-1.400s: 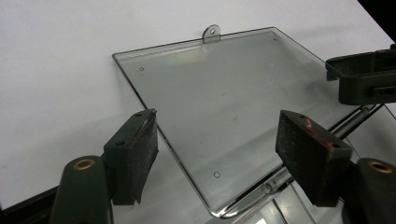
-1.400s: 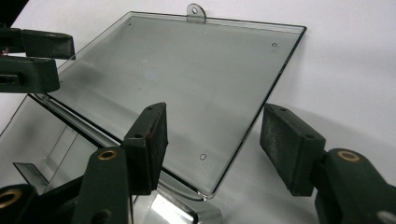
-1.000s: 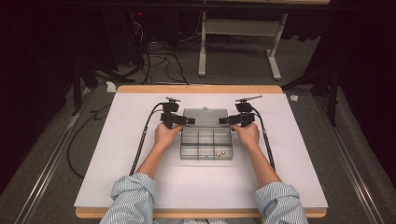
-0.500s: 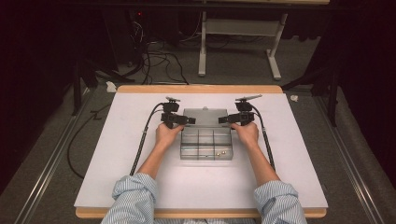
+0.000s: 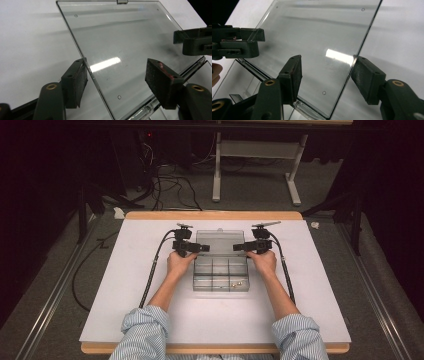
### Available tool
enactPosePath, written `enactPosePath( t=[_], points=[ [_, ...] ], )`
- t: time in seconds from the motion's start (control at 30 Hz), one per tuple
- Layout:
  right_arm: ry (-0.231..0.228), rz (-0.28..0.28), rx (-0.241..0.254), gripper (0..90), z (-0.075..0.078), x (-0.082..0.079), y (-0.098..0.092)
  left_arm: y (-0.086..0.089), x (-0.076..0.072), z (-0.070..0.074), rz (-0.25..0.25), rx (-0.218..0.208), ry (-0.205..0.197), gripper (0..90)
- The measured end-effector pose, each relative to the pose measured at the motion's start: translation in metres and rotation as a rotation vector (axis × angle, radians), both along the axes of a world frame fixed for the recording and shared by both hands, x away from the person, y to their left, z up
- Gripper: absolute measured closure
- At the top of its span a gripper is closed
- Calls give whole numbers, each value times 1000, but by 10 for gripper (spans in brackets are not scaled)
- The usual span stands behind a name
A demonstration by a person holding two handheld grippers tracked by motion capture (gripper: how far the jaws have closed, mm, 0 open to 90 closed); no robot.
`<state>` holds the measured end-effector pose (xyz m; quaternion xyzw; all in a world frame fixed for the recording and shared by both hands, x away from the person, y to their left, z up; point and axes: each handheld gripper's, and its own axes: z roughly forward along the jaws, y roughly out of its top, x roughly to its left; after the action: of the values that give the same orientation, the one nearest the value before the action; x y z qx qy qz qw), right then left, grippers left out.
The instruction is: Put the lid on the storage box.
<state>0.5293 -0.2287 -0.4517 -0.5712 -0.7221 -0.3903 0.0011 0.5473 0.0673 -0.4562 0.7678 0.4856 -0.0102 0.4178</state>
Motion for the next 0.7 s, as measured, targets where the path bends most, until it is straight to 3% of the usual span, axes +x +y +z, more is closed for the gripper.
enactPosePath(
  t=[0.3,0.7],
  points=[
    [-97,11,-46,535,15,-8,-1,5,-5,13,5,-14,-89,478],
    [-184,11,-47,612,22,-20,-5,10,-10,23,-4,-13,-146,591]
  ],
)
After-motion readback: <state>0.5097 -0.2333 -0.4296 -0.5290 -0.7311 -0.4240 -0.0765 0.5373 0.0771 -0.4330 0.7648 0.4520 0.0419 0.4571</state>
